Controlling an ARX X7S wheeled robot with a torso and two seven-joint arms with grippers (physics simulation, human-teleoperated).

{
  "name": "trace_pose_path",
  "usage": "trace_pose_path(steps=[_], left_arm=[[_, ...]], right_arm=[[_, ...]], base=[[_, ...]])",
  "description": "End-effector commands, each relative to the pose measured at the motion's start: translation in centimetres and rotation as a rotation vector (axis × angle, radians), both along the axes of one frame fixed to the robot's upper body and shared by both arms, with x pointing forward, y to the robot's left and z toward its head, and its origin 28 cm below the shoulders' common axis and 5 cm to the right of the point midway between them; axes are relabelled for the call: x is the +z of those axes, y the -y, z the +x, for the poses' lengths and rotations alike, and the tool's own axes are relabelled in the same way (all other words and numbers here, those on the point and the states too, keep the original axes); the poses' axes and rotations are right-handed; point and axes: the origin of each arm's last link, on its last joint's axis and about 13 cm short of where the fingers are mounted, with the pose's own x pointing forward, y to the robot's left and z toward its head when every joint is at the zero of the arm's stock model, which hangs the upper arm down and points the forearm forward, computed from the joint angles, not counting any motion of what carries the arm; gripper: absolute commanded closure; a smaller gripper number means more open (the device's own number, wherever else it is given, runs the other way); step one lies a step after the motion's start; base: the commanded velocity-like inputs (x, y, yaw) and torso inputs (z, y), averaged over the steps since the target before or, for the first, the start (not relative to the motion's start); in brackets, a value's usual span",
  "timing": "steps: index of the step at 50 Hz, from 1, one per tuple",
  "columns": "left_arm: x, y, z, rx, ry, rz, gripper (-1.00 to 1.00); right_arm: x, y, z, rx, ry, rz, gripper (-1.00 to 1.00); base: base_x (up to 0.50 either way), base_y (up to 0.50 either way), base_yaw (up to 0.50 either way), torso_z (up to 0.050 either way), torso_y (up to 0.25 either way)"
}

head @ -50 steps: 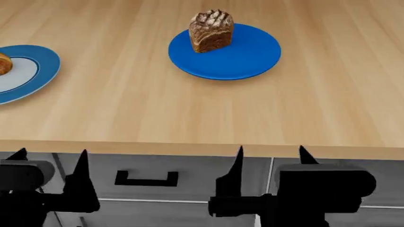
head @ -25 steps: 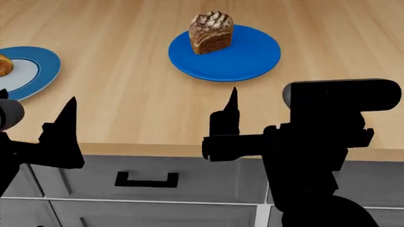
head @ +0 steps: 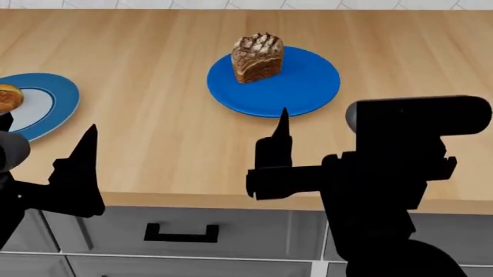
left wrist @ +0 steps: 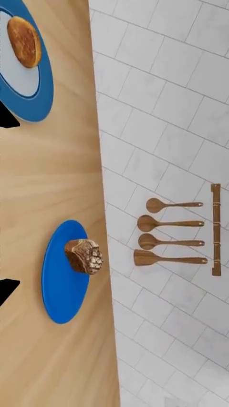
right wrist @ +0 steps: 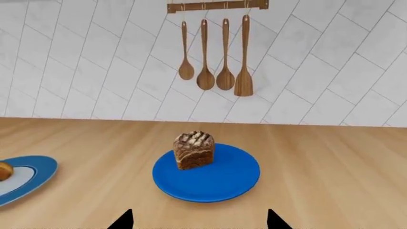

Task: Place all breads on the cutting board.

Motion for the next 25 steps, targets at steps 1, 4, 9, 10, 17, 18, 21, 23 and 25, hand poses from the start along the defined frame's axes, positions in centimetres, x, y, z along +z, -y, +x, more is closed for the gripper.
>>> trace_pose_path(steps=[1, 4, 9, 10, 17, 18, 21, 23, 25], left_arm=[[-0.4, 0.0, -0.3, -0.008, -0.013, -0.004, -1.0], [-0.4, -0.1, -0.3, -0.002, -0.008, 0.006, -1.0], [-0.5, -0.3, -0.3, 0.002, -0.001, -0.011, -1.0], [-0.6, -0.3, -0.2, 0.001, -0.007, -0.02, -1.0], [0.6, -0.3, -0.4, 0.001, 0.011, 0.0, -1.0], [0.4, -0.3, -0.4, 0.002, 0.011, -0.004, -1.0], [1.3, -0.4, -0.4, 0.01, 0.021, -0.008, -1.0], [1.4, -0.3, -0.5, 0.012, 0.026, -0.003, -1.0], [1.3, -0.4, -0.5, 0.014, 0.028, -0.003, -1.0]], right_arm=[[-0.3, 0.1, -0.1, 0.0, 0.0, -0.013, -1.0], [-0.2, 0.0, -0.3, 0.001, 0.003, -0.015, -1.0], [-0.3, 0.0, -0.2, 0.0, 0.005, -0.026, -1.0], [-0.3, -0.1, -0.2, 0.0, 0.006, -0.028, -1.0], [-0.2, -0.2, -0.2, 0.0, 0.029, -0.059, -1.0], [-0.3, -0.2, -0.2, -0.006, 0.04, -0.073, -1.0], [-0.4, -0.1, -0.1, -0.011, 0.032, -0.069, -1.0], [-0.3, -0.2, -0.2, -0.01, 0.037, -0.072, -1.0], [-0.4, -0.1, -0.2, -0.012, 0.038, -0.07, -1.0]], base=[[0.0, 0.0, 0.0, 0.05, 0.0], [0.0, 0.0, 0.0, 0.05, 0.0], [0.07, 0.0, 0.0, 0.05, 0.0], [0.24, 0.0, 0.0, 0.05, 0.0], [0.34, 0.04, 0.0, 0.006, 0.0], [0.45, 0.11, 0.0, 0.0, 0.0], [0.46, 0.13, 0.0, 0.0, 0.0], [0.46, 0.18, 0.0, 0.0, 0.0], [0.46, 0.21, 0.0, 0.0, 0.0]])
